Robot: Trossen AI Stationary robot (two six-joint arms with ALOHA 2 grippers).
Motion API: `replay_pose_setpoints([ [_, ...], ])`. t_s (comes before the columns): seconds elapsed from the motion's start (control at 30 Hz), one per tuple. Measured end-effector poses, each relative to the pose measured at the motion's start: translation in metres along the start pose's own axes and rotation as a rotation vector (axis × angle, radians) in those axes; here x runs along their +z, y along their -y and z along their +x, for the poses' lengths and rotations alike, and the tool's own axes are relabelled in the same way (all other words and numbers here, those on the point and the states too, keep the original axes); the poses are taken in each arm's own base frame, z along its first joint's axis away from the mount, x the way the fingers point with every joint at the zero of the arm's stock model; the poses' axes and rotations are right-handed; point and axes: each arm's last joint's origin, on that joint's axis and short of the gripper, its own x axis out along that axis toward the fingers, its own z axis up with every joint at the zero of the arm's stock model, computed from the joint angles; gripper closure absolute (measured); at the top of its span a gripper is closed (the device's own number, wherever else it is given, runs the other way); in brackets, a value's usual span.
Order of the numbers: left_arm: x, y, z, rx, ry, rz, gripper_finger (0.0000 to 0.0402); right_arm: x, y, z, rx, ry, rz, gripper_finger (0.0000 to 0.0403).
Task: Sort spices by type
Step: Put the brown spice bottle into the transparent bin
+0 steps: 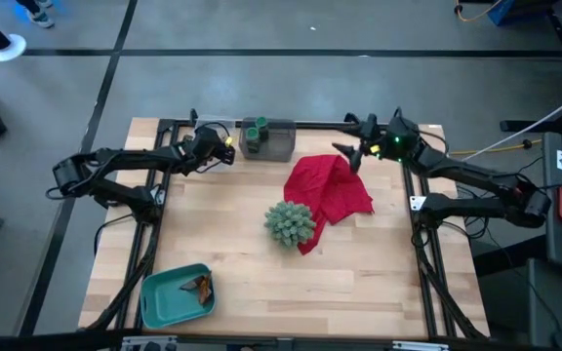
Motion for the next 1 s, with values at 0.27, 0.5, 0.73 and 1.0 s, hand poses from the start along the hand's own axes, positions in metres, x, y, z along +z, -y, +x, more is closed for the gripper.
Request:
replay_pose_setpoints([
  [0.27,-0.007,0.004,0.011,0.002,-0.004,0.013,0.0222,-0.042,-0.008,-0.005,0.139,0.078,0.042,0.0146],
  [0.5,-0.013,0.01,0.026,0.014,0.007,0.048,0.021,-0.072,-0.012,-0.012,0.136,0.086,0.075,0.0146],
  [0.73,-0.015,0.012,0.031,0.005,0.009,0.116,0.0208,-0.081,-0.012,-0.013,0.128,0.065,0.082,0.0146],
  [1.0,-0.015,0.012,0.031,0.0,0.011,0.117,0.0206,-0.08,-0.012,-0.014,0.127,0.073,0.071,0.0146],
])
